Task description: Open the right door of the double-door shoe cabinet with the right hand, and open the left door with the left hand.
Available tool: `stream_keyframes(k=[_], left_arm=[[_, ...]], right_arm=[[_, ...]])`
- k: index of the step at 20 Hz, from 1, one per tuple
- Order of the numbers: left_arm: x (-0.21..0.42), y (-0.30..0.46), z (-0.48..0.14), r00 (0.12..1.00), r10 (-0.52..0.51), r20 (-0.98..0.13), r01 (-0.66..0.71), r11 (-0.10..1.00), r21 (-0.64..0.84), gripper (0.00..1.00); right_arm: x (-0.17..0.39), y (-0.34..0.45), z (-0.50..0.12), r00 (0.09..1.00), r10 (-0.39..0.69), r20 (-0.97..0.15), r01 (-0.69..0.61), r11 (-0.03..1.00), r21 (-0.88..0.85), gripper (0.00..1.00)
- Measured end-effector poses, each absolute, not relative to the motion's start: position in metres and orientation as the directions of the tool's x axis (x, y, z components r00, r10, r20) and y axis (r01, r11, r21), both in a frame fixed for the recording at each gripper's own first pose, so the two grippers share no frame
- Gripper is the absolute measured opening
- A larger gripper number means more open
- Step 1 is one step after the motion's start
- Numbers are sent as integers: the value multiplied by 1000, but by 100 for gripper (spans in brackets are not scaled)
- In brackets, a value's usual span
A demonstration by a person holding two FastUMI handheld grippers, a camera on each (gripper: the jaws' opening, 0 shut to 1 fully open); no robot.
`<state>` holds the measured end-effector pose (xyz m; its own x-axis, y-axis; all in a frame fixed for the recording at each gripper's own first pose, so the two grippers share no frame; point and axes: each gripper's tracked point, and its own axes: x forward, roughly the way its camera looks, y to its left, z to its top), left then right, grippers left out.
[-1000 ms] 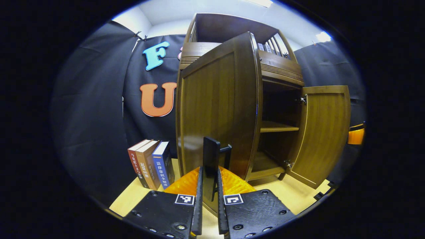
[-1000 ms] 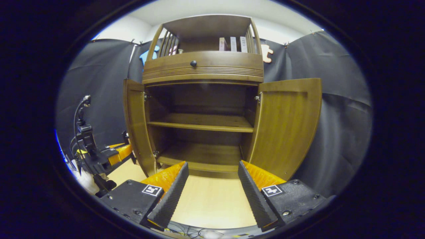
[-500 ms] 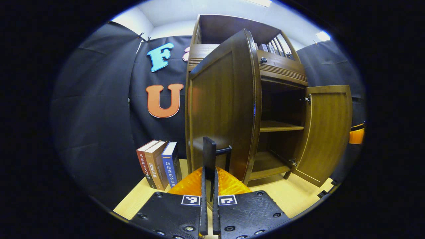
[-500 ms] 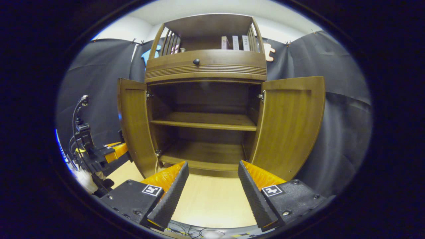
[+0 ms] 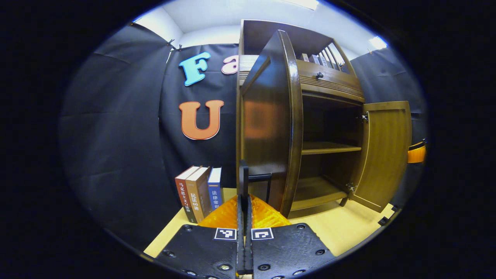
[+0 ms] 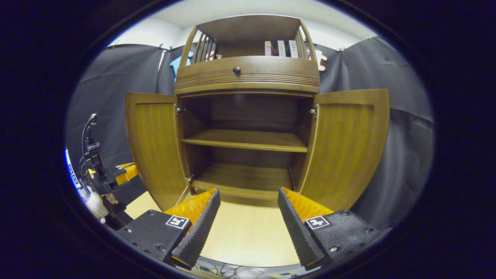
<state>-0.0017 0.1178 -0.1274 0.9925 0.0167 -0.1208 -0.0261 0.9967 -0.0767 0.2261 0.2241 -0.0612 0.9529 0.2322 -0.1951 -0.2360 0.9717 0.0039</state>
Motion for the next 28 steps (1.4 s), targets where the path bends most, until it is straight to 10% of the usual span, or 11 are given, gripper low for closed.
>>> stream_keyframes(k=[16, 20, 24, 28], left_arm=[[1, 178, -134, 972, -215, -100, 201, 970, -134, 7], [-16, 188, -143, 976, -164, -141, 158, 986, -51, 23], [-43, 207, -139, 989, 41, -140, -44, 999, -18, 98], [-60, 182, -115, 987, 108, -120, -108, 994, 5, 100]], right_arm=[[226, 229, -74, 941, 252, -227, -257, 966, 8, 95], [229, 226, -80, 939, 245, -240, -244, 969, 33, 95], [231, 224, -81, 947, 230, -225, -228, 973, 37, 95], [235, 219, -85, 947, 231, -222, -226, 973, 49, 95]])
